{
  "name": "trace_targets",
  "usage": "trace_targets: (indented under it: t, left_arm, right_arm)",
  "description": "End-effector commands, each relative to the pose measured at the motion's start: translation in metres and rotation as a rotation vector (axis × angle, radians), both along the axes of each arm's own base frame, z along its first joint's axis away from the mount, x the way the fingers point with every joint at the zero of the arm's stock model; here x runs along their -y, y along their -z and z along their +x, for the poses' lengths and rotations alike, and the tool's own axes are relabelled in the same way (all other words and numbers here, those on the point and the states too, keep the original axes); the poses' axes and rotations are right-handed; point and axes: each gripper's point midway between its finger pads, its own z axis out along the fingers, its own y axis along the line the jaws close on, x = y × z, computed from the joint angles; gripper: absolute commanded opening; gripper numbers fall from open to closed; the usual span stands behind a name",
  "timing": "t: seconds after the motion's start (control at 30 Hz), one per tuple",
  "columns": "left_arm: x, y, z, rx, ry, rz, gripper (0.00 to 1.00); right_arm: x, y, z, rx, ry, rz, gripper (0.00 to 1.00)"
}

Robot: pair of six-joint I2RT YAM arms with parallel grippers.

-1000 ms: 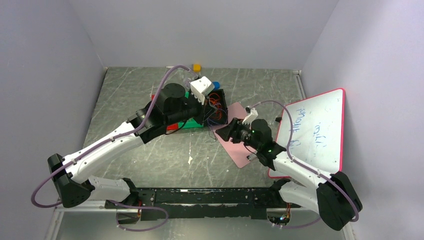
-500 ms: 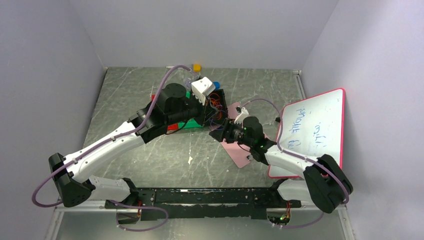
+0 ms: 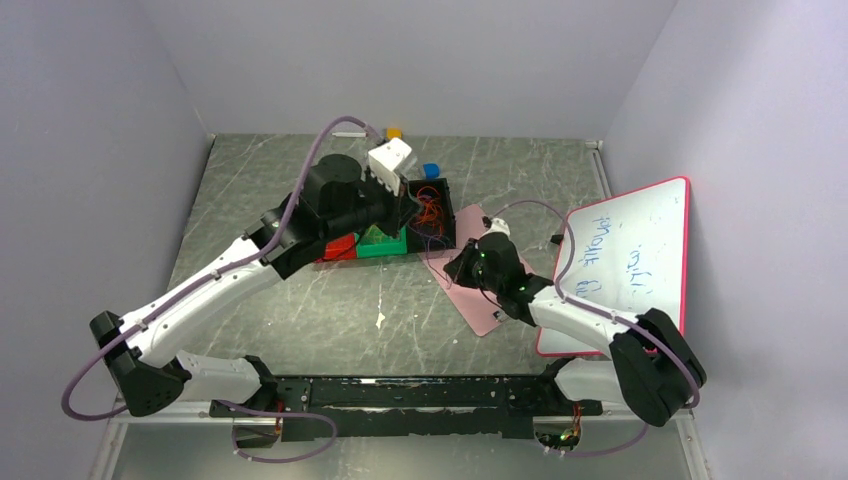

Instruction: Untangle the cables

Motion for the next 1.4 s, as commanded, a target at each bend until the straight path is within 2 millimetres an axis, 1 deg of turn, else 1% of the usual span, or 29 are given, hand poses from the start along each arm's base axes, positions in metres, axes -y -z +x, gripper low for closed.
trace_targets:
  t: [0.0,0.1,0.13,0.23,0.37,0.5,0.6,0.7,0.8,0.97,1.07,1.17,1.27,1.37]
  left_arm:
    - [-0.040,-0.024,0.024,0.028,-0.153,-0.004,0.07]
    - [-0.068,-0.025,0.039,0.016,-0.234,-0.005,0.07]
    - [-0.080,-0.026,0.046,0.015,-0.270,-0.007,0.07]
    - [-0.110,-0.031,0.058,0.021,-0.357,-0.004,0.07]
    - [-0.146,-0.040,0.071,0.036,-0.471,0.020,0.07]
    - [-0.174,-0.040,0.082,0.034,-0.566,0.054,0.07]
    - [-0.187,-0.032,0.090,0.008,-0.601,0.064,0.07]
    - [-0.194,-0.022,0.095,-0.018,-0.619,0.061,0.07]
    - [-0.202,-0.009,0.101,-0.054,-0.636,0.065,0.07]
    - [-0.224,0.016,0.115,-0.108,-0.684,0.071,0.07]
    - [-0.235,0.035,0.123,-0.149,-0.697,0.071,0.07]
    - [-0.242,0.062,0.131,-0.195,-0.708,0.084,0.07]
    - [-0.251,0.090,0.141,-0.257,-0.724,0.102,0.07]
    - [-0.255,0.107,0.151,-0.293,-0.735,0.093,0.07]
  right_arm:
    - [0.026,0.005,0.003,0.001,0.101,-0.077,0.00]
    - [0.039,0.009,0.002,-0.004,0.128,-0.111,0.00]
    - [0.042,0.010,0.002,-0.006,0.136,-0.121,0.00]
    - [0.054,0.014,0.002,-0.013,0.152,-0.144,0.00]
    - [0.060,0.016,0.000,-0.005,0.145,-0.162,0.00]
    - [0.057,0.015,-0.002,0.012,0.090,-0.171,0.00]
    - [0.045,0.007,-0.004,0.043,0.012,-0.144,0.00]
    - [0.021,-0.007,-0.011,0.083,-0.133,-0.075,0.00]
    - [0.003,-0.024,-0.015,0.129,-0.230,-0.008,0.00]
    - [-0.013,-0.057,-0.015,0.190,-0.292,0.062,0.00]
    - [-0.018,-0.080,-0.011,0.231,-0.294,0.087,0.00]
    - [-0.028,-0.104,-0.008,0.268,-0.317,0.121,0.00]
    - [-0.042,-0.124,-0.009,0.301,-0.359,0.166,0.00]
    - [-0.063,-0.146,-0.010,0.336,-0.417,0.207,0.00]
